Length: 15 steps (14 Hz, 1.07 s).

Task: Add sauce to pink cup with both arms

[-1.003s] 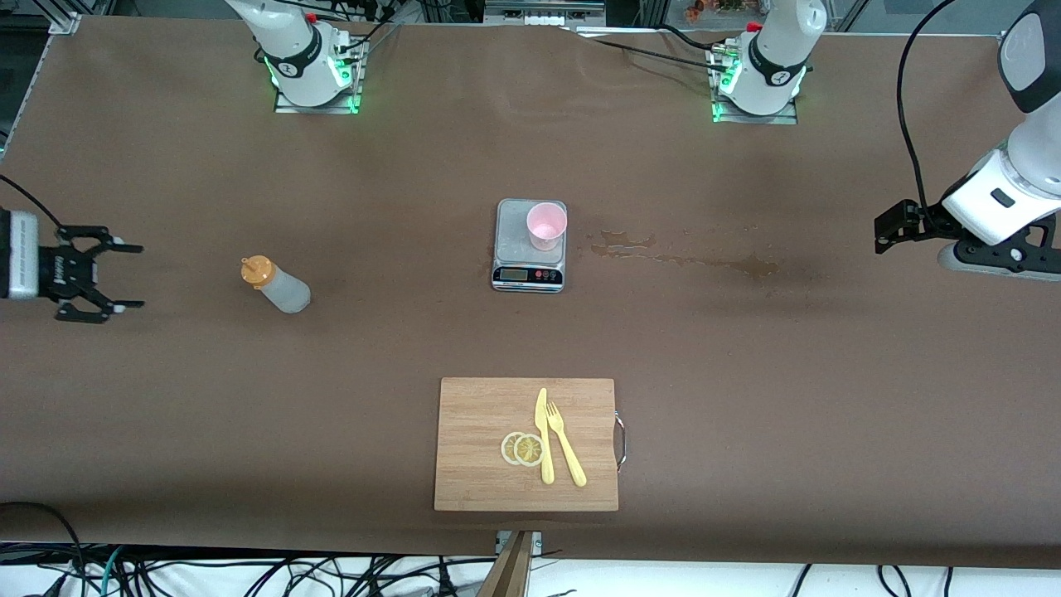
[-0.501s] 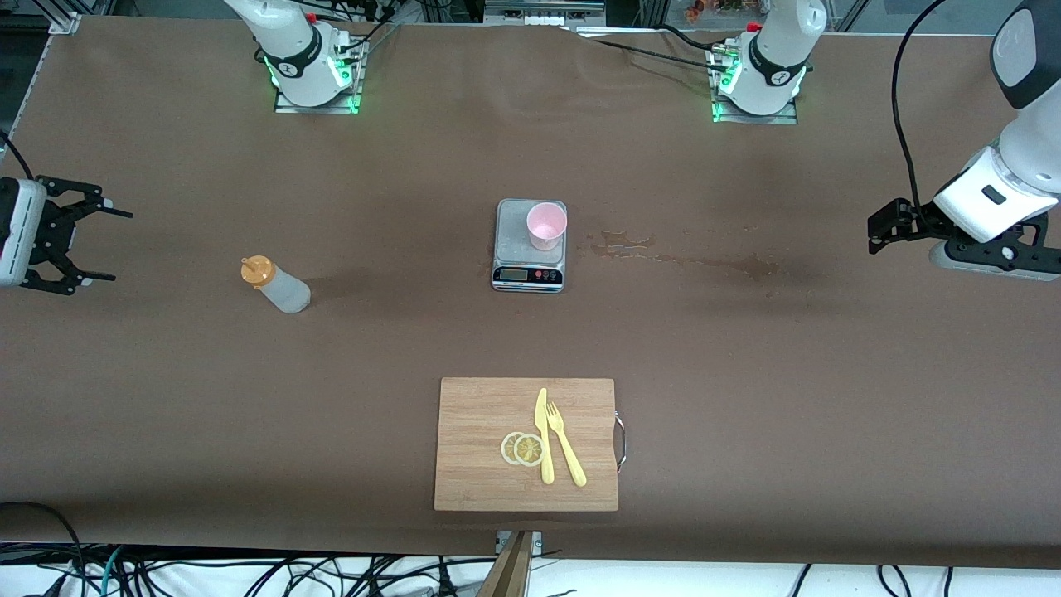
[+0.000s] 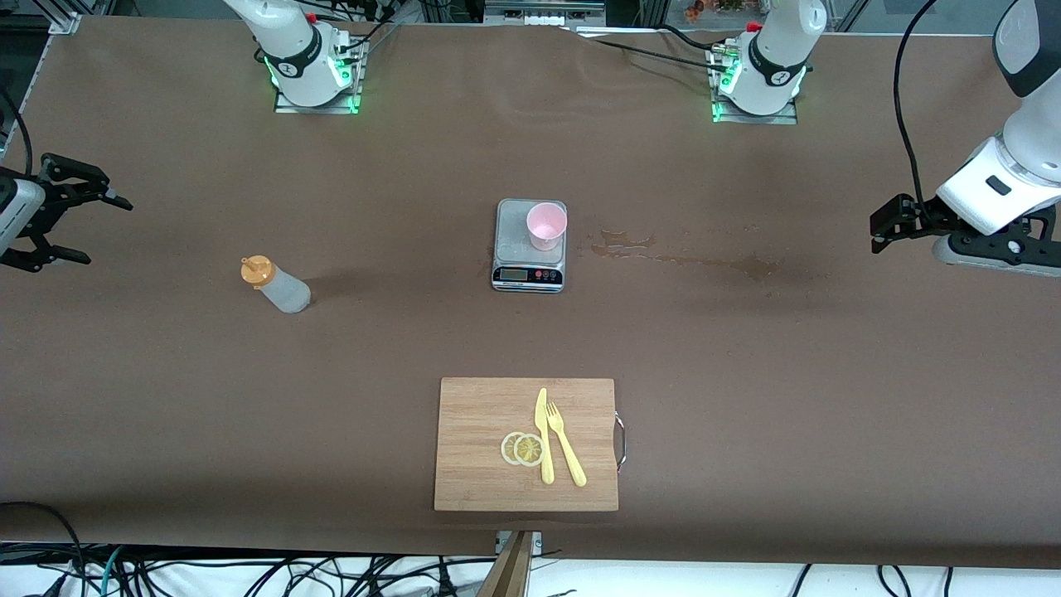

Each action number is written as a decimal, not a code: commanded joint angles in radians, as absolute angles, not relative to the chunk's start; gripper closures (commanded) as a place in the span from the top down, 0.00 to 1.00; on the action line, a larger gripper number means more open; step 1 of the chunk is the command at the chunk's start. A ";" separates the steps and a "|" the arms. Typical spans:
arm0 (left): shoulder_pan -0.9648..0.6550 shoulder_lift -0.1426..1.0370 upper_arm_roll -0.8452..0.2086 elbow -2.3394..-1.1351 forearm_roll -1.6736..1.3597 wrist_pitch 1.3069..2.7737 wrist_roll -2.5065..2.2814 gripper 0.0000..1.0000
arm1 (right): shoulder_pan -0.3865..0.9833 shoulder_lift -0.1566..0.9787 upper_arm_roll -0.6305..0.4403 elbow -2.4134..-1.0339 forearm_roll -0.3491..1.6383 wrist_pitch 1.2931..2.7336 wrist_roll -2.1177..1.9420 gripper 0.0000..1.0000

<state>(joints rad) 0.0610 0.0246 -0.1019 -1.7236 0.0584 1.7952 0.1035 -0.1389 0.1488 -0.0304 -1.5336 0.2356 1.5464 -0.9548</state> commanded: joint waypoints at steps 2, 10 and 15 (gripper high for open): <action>0.075 0.026 -0.114 -1.710 0.078 1.789 0.112 1.00 | -0.085 0.080 -0.018 -1.577 0.151 1.603 -0.708 1.00; 0.072 0.043 -0.114 -1.680 0.078 1.790 0.112 1.00 | 0.017 0.014 -0.003 -1.614 -0.026 1.621 -0.245 1.00; 0.074 0.043 -0.115 -1.680 0.077 1.789 0.113 1.00 | 0.017 -0.021 0.006 -1.617 -0.020 1.611 -0.204 1.00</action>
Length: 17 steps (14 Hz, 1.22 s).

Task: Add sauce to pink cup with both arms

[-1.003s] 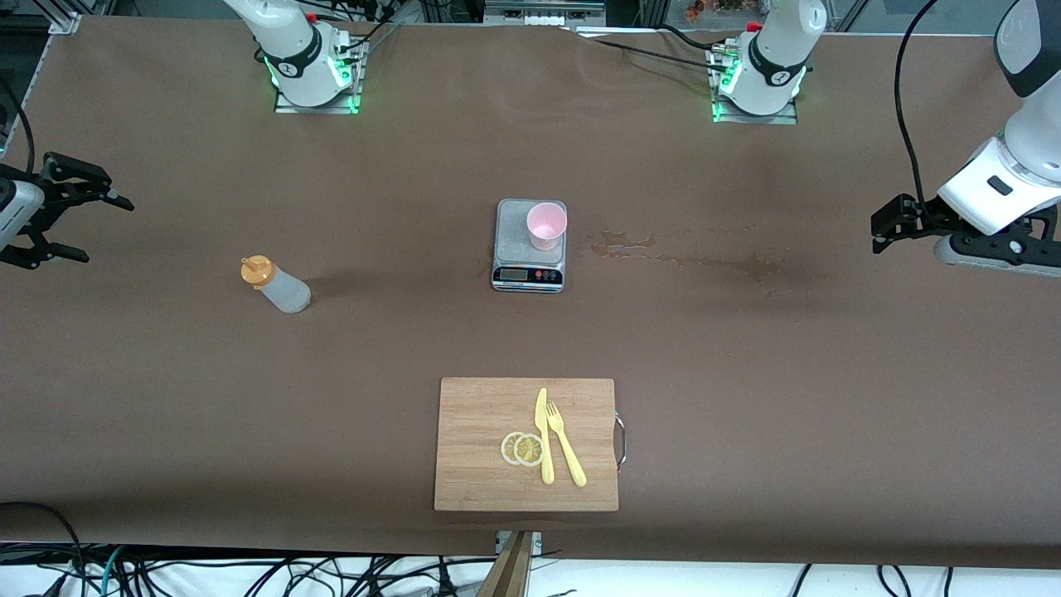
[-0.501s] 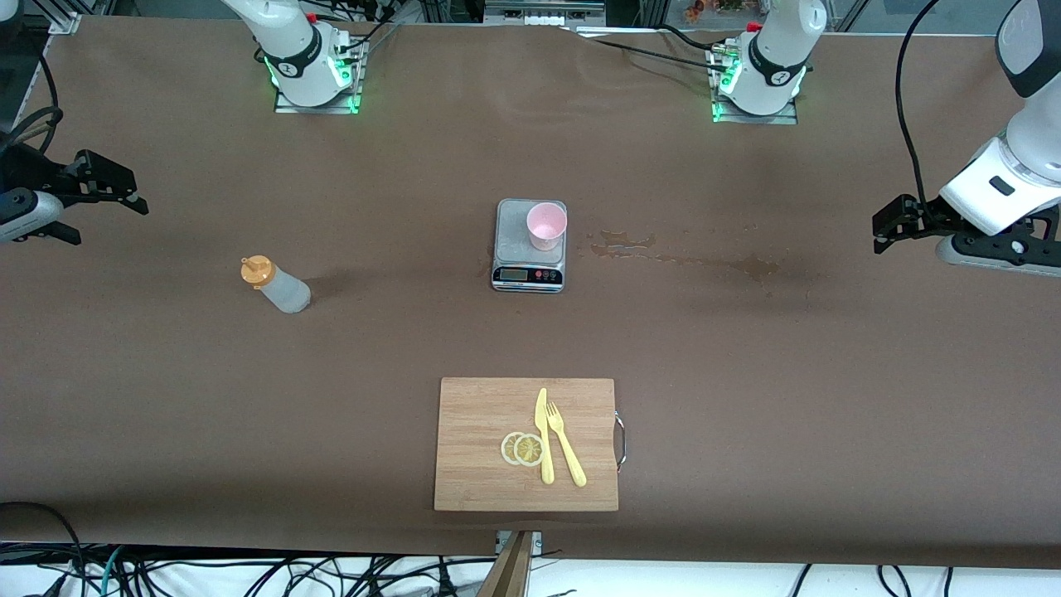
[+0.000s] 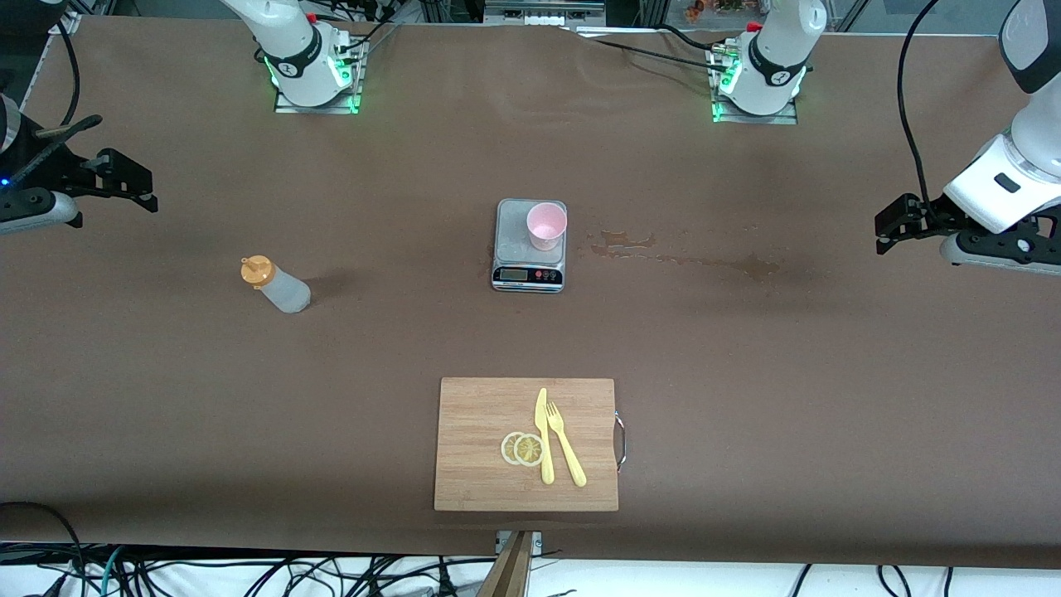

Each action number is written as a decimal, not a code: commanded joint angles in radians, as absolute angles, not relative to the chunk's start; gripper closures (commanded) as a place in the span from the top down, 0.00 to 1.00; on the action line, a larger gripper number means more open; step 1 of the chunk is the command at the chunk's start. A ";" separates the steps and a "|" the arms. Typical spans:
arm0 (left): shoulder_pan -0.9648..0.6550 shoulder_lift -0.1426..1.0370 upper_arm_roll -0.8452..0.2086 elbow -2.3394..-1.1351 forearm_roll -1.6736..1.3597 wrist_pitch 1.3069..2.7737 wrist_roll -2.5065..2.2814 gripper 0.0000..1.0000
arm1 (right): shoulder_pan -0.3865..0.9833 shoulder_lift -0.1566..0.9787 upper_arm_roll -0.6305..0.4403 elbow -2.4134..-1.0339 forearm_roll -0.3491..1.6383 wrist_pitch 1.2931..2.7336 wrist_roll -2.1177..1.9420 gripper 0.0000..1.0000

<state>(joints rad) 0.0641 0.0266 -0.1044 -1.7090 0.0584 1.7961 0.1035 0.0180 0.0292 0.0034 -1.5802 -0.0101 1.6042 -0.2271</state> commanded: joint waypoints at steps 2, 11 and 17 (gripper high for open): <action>0.074 0.043 -0.115 -1.680 0.077 1.789 0.115 1.00 | 0.012 -0.012 -0.001 -1.609 -0.017 1.574 -0.199 1.00; 0.031 0.040 -0.132 -1.693 0.051 1.758 0.107 1.00 | 0.009 -0.012 -0.009 -1.569 -0.021 1.555 -0.215 1.00; 0.017 0.040 -0.292 -1.730 0.028 1.746 -0.023 1.00 | 0.009 -0.006 -0.020 -1.526 -0.031 1.534 -0.216 1.00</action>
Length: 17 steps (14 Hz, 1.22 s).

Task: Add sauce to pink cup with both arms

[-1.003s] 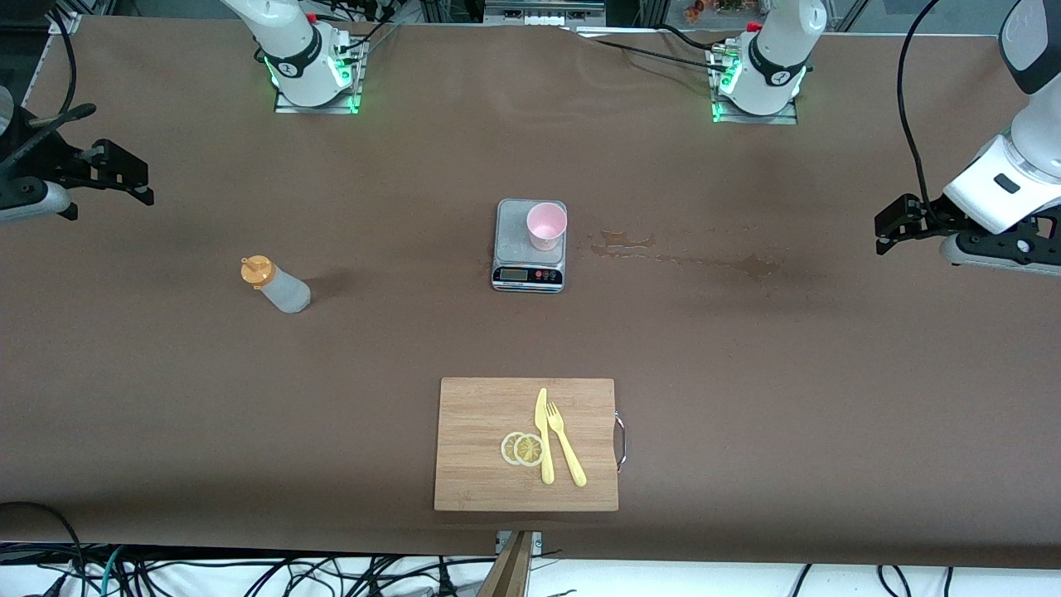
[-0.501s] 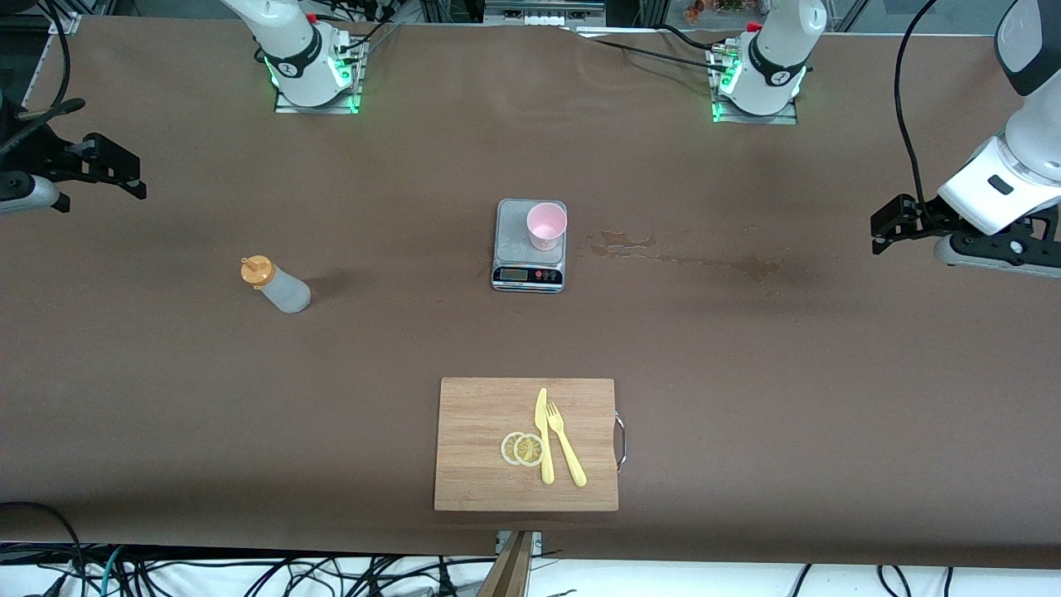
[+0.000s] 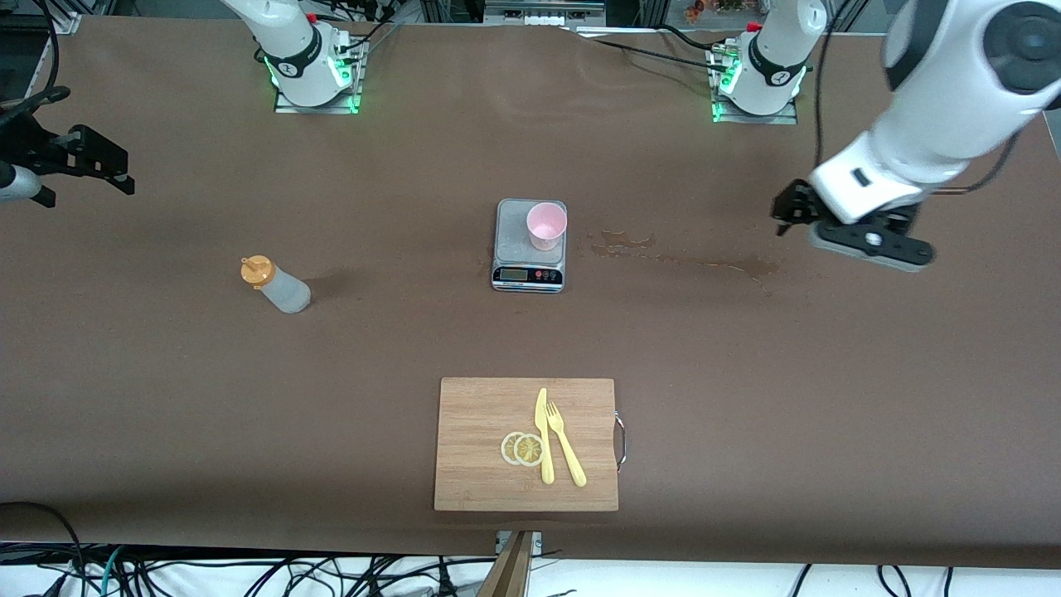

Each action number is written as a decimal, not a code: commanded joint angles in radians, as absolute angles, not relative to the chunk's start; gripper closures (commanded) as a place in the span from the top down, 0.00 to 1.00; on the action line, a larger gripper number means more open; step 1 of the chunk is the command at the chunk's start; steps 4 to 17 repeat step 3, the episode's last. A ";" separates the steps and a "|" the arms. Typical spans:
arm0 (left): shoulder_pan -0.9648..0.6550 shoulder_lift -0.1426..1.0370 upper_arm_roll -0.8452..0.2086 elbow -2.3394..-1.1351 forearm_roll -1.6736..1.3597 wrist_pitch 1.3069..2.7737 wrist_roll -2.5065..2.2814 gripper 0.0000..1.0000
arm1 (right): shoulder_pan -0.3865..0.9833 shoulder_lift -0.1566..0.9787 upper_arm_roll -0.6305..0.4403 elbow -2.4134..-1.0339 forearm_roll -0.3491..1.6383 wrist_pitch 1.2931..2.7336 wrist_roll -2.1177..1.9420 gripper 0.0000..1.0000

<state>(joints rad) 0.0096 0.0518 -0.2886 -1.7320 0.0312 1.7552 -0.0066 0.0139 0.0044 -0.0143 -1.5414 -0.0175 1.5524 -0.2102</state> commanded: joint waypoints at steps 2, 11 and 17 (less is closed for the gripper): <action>0.017 0.028 -0.209 -1.720 0.026 1.741 -0.009 1.00 | 0.012 -0.003 -0.018 -1.526 -0.035 1.531 -0.213 1.00; 0.015 0.017 -0.184 -1.720 0.028 1.741 0.012 1.00 | 0.011 -0.003 -0.018 -1.526 -0.038 1.531 -0.213 1.00; 0.015 0.017 -0.184 -1.720 0.028 1.741 0.012 1.00 | 0.011 -0.003 -0.018 -1.526 -0.038 1.531 -0.213 1.00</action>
